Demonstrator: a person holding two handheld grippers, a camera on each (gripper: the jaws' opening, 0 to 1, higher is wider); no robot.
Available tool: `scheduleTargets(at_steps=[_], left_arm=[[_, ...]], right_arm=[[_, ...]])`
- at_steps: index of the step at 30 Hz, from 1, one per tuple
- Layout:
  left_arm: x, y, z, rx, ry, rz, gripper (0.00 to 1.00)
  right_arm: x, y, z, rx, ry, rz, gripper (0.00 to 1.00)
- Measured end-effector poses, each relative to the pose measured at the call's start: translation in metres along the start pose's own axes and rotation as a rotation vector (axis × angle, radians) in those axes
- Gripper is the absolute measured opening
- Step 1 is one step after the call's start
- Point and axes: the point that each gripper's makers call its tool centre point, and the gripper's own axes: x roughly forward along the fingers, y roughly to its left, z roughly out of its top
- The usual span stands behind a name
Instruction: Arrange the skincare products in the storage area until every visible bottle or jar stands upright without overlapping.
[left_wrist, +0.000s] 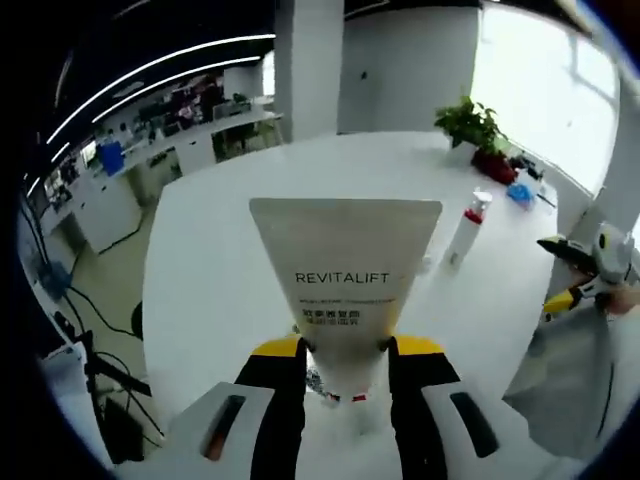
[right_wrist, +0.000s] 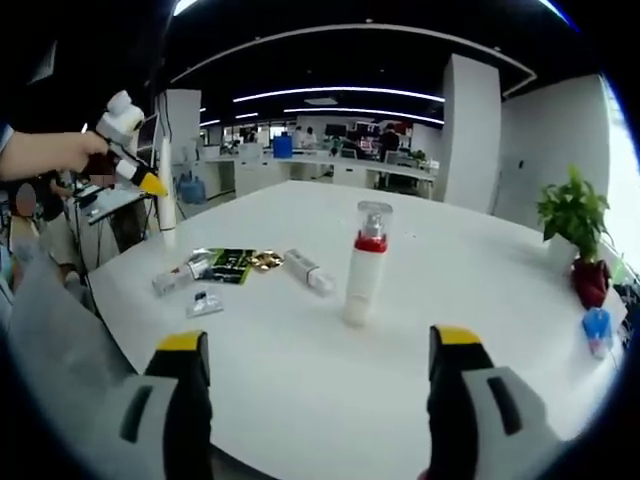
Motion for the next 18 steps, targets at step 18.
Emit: scheduleTargets(at_steps=[18], left_arm=[[-0.012,-0.085,0.053,-0.022,-0.172,-0.093,0.29]], right_arm=[[0.002,0.019,0.0,-0.024,0.004,0.102,0.69]])
